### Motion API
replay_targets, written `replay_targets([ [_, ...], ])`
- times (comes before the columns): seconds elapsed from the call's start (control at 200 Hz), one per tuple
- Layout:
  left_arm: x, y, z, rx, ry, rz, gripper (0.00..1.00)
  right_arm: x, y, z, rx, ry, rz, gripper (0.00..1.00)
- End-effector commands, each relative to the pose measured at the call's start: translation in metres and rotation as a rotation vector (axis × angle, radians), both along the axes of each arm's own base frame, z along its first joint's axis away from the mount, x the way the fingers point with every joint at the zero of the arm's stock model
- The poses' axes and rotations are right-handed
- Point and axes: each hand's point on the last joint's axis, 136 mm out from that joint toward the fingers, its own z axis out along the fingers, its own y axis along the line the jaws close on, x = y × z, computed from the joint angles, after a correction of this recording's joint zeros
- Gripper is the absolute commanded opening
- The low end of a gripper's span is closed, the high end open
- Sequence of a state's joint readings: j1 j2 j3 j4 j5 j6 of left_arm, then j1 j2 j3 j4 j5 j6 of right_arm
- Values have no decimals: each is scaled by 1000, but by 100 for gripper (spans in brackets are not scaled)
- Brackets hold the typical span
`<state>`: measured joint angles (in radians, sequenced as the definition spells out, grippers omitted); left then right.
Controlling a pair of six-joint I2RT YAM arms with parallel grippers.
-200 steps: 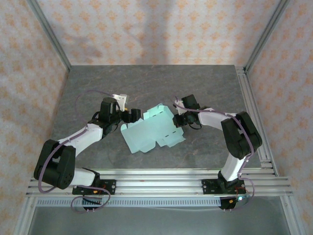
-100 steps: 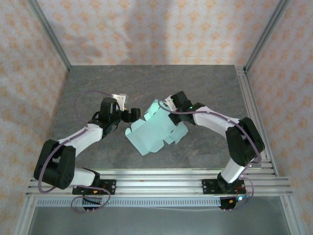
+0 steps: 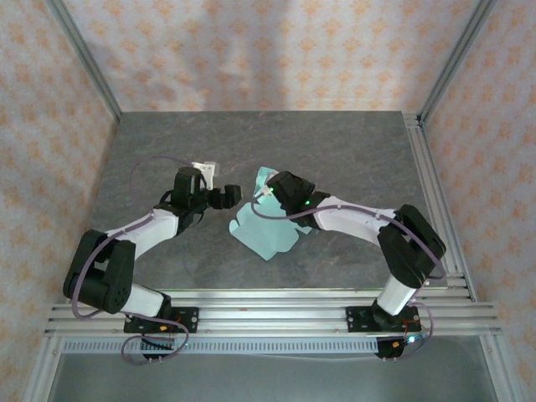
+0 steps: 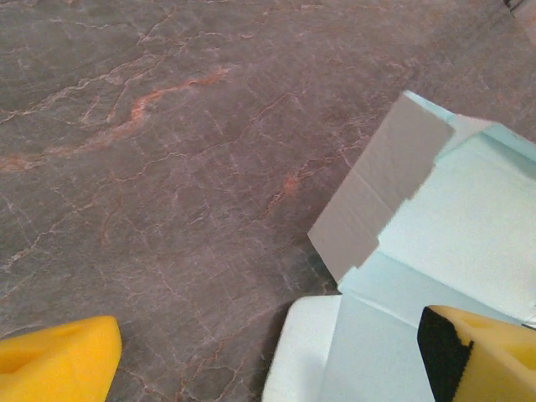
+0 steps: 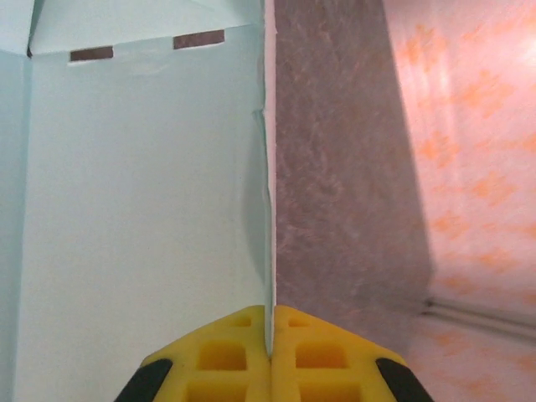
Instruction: Fold the paper box
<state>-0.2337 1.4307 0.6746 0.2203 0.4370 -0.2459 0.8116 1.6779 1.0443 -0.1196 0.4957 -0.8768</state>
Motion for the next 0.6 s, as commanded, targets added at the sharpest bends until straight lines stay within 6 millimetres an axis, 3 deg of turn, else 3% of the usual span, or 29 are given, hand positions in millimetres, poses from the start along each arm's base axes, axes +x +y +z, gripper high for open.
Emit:
replay_targets([
  [0.0,18,0,21,-37,-63,19,93,3,-3,17,-137,-149,37,0],
  [0.596,36,-16,4,-42,-67,-75,92,0,9,30,-276,-401,127,0],
])
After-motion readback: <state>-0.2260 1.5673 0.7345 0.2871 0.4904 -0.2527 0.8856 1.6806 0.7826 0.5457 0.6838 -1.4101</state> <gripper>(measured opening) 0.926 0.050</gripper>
